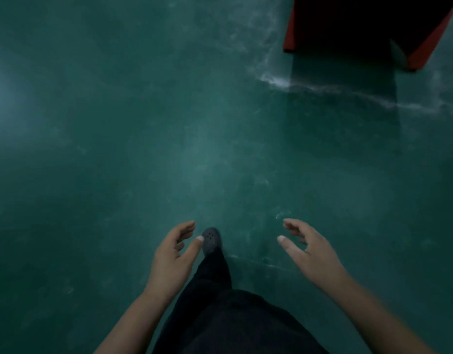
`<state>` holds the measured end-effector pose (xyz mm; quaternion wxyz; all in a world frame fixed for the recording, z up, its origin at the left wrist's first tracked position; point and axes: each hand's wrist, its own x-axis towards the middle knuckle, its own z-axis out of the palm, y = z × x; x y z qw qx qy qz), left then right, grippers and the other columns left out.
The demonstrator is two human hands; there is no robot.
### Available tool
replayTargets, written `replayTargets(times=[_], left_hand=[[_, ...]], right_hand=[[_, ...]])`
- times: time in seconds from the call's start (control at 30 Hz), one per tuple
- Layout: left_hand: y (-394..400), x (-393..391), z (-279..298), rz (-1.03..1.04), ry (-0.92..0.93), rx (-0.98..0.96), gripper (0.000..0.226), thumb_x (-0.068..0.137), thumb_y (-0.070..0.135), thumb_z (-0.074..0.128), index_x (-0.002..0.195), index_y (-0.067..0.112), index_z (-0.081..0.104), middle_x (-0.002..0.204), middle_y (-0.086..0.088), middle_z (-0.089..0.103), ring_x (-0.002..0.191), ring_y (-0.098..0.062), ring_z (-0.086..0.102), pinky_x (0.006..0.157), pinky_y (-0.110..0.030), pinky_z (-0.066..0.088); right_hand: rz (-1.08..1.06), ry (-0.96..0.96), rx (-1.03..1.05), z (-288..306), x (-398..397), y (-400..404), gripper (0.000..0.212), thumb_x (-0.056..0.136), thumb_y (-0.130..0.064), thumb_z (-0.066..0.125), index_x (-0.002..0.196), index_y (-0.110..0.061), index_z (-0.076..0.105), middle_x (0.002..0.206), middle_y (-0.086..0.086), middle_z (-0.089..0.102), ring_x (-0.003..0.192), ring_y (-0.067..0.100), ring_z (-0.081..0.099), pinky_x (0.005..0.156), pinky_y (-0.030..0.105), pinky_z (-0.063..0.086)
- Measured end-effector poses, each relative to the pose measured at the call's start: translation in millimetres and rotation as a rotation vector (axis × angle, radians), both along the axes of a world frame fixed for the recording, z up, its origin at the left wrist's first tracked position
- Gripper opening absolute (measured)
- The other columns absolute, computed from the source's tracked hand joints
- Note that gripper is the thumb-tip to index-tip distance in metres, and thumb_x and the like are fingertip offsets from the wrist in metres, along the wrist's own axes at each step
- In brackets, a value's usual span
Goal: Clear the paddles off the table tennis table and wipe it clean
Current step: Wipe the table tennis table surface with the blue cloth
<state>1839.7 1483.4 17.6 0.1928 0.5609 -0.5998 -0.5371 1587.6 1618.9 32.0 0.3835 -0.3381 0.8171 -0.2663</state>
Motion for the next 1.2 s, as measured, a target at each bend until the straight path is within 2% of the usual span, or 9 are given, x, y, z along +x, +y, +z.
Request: replayTargets(times=[0.07, 0.17, 0.3, 0.43, 0.63, 0.73, 0.9, 1.03, 1.2], left_hand=[[-68.9, -18.1, 5.1, -0.007, 0.022, -0.035, 0.032, 0.089, 0.020, 0.072, 0.110, 0.043, 0.062, 0.117, 0.017, 0.067, 0.112, 0.000, 0.062, 0.106, -0.038, 0.048], [-159.7, -46.9, 18.2, -0.052, 0.037, -0.079, 0.031, 0.089, 0.021, 0.072, 0.111, 0.041, 0.063, 0.117, 0.017, 0.067, 0.113, 0.002, 0.061, 0.105, -0.035, 0.047], [-273.0, -93.0, 32.1, -0.070, 0.075, -0.089, 0.030, 0.090, 0.019, 0.071, 0.112, 0.039, 0.064, 0.117, 0.014, 0.068, 0.112, -0.004, 0.063, 0.104, -0.038, 0.049], [-364.6, -148.9, 35.3, -0.070, 0.114, -0.077, 0.029, 0.091, 0.016, 0.070, 0.111, 0.036, 0.064, 0.116, 0.012, 0.069, 0.112, -0.004, 0.064, 0.103, -0.038, 0.049], [-509.3, -242.3, 27.2, -0.030, 0.068, -0.056, 0.027, 0.091, 0.016, 0.070, 0.110, 0.035, 0.064, 0.115, 0.012, 0.068, 0.109, -0.001, 0.064, 0.103, -0.037, 0.050], [-586.6, -282.0, 43.6, -0.015, 0.036, -0.079, 0.028, 0.091, 0.017, 0.070, 0.111, 0.035, 0.064, 0.116, 0.012, 0.069, 0.109, 0.000, 0.064, 0.103, -0.036, 0.051], [-719.1, -339.3, 64.7, -0.025, 0.021, -0.166, 0.029, 0.091, 0.017, 0.070, 0.110, 0.038, 0.063, 0.115, 0.013, 0.068, 0.109, -0.001, 0.064, 0.102, -0.036, 0.051], [-810.4, -386.4, 56.8, -0.010, 0.056, -0.160, 0.029, 0.091, 0.018, 0.071, 0.111, 0.037, 0.064, 0.117, 0.012, 0.069, 0.112, -0.005, 0.064, 0.103, -0.042, 0.050], [-940.0, -452.3, 36.3, -0.050, 0.069, -0.126, 0.029, 0.091, 0.018, 0.069, 0.117, 0.029, 0.065, 0.117, 0.012, 0.068, 0.112, -0.003, 0.063, 0.104, -0.039, 0.050]], right_hand=[[-0.092, -0.009, -0.032, 2.5, -8.8, -60.1, 0.037, 0.090, -0.030, 0.070, 0.126, -0.033, 0.058, 0.124, -0.020, 0.061, 0.115, -0.008, 0.055, 0.108, 0.033, 0.044], [-0.114, -0.012, -0.071, 13.6, -24.6, -135.3, 0.035, 0.089, -0.024, 0.072, 0.120, -0.034, 0.058, 0.121, -0.019, 0.063, 0.110, -0.010, 0.057, 0.105, 0.028, 0.045], [-0.120, 0.025, -0.100, 26.0, -60.8, -234.6, 0.037, 0.090, -0.028, 0.070, 0.125, -0.032, 0.058, 0.122, -0.020, 0.061, 0.113, -0.008, 0.055, 0.098, 0.022, 0.042], [-0.210, 0.007, -0.136, 25.6, -110.9, -330.8, 0.037, 0.090, -0.027, 0.070, 0.125, -0.030, 0.059, 0.121, -0.021, 0.061, 0.112, -0.007, 0.056, 0.097, 0.021, 0.043], [-0.231, -0.057, -0.160, 11.7, -205.8, -488.5, 0.038, 0.093, -0.030, 0.067, 0.130, -0.031, 0.057, 0.124, -0.023, 0.060, 0.114, -0.008, 0.055, 0.098, 0.024, 0.044], [-0.242, -0.078, -0.168, 19.2, -252.3, -568.2, 0.037, 0.093, -0.027, 0.068, 0.129, -0.029, 0.059, 0.123, -0.020, 0.061, 0.112, -0.007, 0.057, 0.101, 0.027, 0.046], [-0.167, -0.094, -0.182, 37.5, -319.5, -699.0, 0.038, 0.094, -0.030, 0.066, 0.131, -0.030, 0.057, 0.125, -0.020, 0.060, 0.113, -0.007, 0.055, 0.098, 0.023, 0.044], [-0.121, -0.068, -0.179, 41.5, -366.0, -798.3, 0.040, 0.094, -0.035, 0.065, 0.133, -0.032, 0.055, 0.125, -0.023, 0.058, 0.114, -0.008, 0.054, 0.097, 0.020, 0.042], [-0.167, -0.023, -0.184, 32.0, -424.1, -928.8, 0.041, 0.093, -0.035, 0.065, 0.133, -0.032, 0.056, 0.124, -0.023, 0.059, 0.114, -0.007, 0.054, 0.098, 0.022, 0.044]])
